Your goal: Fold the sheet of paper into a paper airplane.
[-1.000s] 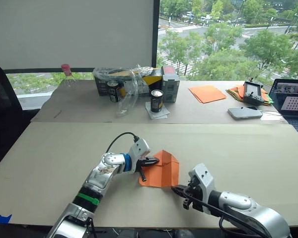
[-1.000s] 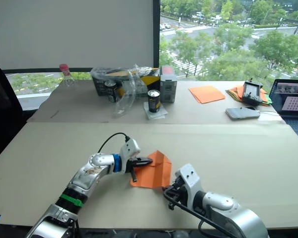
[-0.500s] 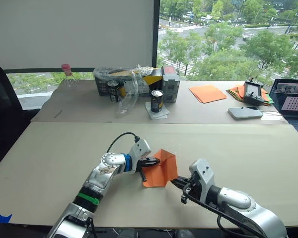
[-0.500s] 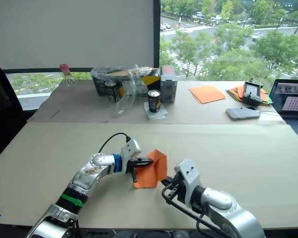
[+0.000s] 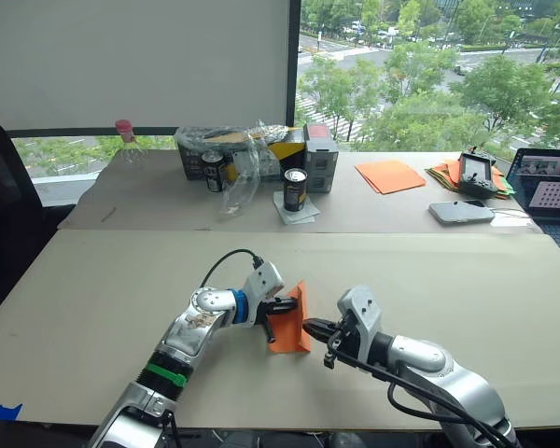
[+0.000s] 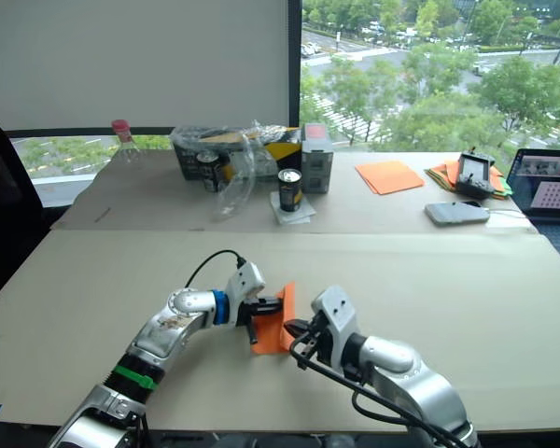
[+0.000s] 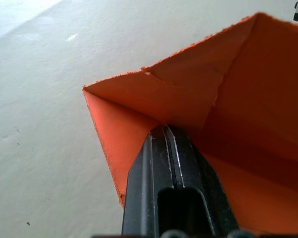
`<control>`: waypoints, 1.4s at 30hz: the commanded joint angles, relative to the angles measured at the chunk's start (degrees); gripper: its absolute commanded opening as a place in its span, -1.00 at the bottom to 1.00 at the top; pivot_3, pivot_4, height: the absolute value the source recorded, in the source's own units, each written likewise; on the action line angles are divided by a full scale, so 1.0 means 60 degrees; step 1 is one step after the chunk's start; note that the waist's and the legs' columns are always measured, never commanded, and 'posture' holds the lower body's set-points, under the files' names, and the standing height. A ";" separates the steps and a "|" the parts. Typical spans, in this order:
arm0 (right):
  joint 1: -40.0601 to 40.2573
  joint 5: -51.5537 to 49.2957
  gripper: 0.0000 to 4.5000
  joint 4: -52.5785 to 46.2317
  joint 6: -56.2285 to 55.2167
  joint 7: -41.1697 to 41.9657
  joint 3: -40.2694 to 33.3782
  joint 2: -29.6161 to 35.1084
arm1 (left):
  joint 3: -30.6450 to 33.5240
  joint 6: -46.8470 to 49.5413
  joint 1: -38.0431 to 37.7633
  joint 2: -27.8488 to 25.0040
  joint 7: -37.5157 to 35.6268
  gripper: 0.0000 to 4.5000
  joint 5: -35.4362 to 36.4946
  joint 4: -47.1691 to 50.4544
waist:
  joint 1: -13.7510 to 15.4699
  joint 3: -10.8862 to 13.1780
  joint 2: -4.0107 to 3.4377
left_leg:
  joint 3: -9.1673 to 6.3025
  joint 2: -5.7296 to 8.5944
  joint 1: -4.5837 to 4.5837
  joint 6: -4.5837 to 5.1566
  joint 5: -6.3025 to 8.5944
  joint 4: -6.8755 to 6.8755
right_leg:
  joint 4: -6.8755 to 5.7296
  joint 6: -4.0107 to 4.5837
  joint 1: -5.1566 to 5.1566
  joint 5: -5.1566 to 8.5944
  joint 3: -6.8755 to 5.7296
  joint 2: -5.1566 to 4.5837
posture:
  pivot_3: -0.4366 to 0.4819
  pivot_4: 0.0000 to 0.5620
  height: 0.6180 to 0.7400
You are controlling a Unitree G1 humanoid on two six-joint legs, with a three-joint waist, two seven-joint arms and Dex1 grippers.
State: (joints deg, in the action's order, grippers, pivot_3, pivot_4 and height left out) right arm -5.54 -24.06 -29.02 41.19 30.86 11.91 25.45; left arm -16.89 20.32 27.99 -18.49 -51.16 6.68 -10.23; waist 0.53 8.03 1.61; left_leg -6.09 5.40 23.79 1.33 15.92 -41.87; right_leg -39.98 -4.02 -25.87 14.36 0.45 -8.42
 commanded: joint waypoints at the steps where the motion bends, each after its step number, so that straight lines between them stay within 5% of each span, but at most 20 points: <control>1: -0.0547 0.0335 -1.00 0.0687 -0.0523 0.0229 0.0078 -0.0029 | -0.0125 0.0193 -0.0171 0.0082 0.0137 -0.99 -0.0080 0.0206 | -0.0004 0.0000 -0.0001 | 0.0001 0.0002 0.0000 0.0000 0.0000 0.0000 | 0.0000 0.0001 0.0000 0.0000 0.0002 0.0000 | -0.05 -0.47 -0.14; 14: -0.1613 0.0938 -1.00 0.3044 -0.1894 0.0932 0.0421 -0.0984 | 0.0158 0.0467 -0.0659 -0.0365 0.0487 -0.99 -0.0103 0.0679 | -0.0201 -0.0002 -0.0003 | 0.0004 0.0001 0.0002 -0.0003 -0.0002 0.0004 | -0.0019 0.0005 -0.0021 -0.0002 0.0007 0.0000 | -0.05 -0.47 -0.14; 27: -0.2214 0.2113 -1.00 0.4859 -0.1946 0.1391 0.1159 -0.0894 | 0.1961 0.1287 -0.0045 -0.1597 0.0825 -0.99 0.0479 0.1311 | -0.0248 -0.0004 -0.0008 | 0.0004 -0.0008 -0.0004 -0.0010 -0.0005 0.0007 | -0.0030 0.0008 -0.0031 -0.0003 0.0006 0.0011 | -0.05 -0.47 -0.14; 42: -0.2039 0.2512 -1.00 0.4356 -0.1643 0.0867 0.0955 -0.0815 | 0.0616 0.1238 -0.0161 -0.0971 -0.0107 -0.99 0.0705 0.1879 | -0.0224 -0.0005 -0.0008 | 0.0004 -0.0005 -0.0002 -0.0015 -0.0007 0.0007 | -0.0032 0.0010 -0.0028 -0.0005 0.0007 0.0006 | -0.05 -0.47 -0.14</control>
State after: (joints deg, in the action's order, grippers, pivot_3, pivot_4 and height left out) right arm -19.30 -10.73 -4.28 28.34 37.39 17.97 19.61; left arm -12.59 28.33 27.01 -23.59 -50.94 11.17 -0.60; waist -0.82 8.00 1.56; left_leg -6.07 5.37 23.78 1.25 15.88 -41.83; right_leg -40.17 -3.96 -26.04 14.33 0.49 -8.38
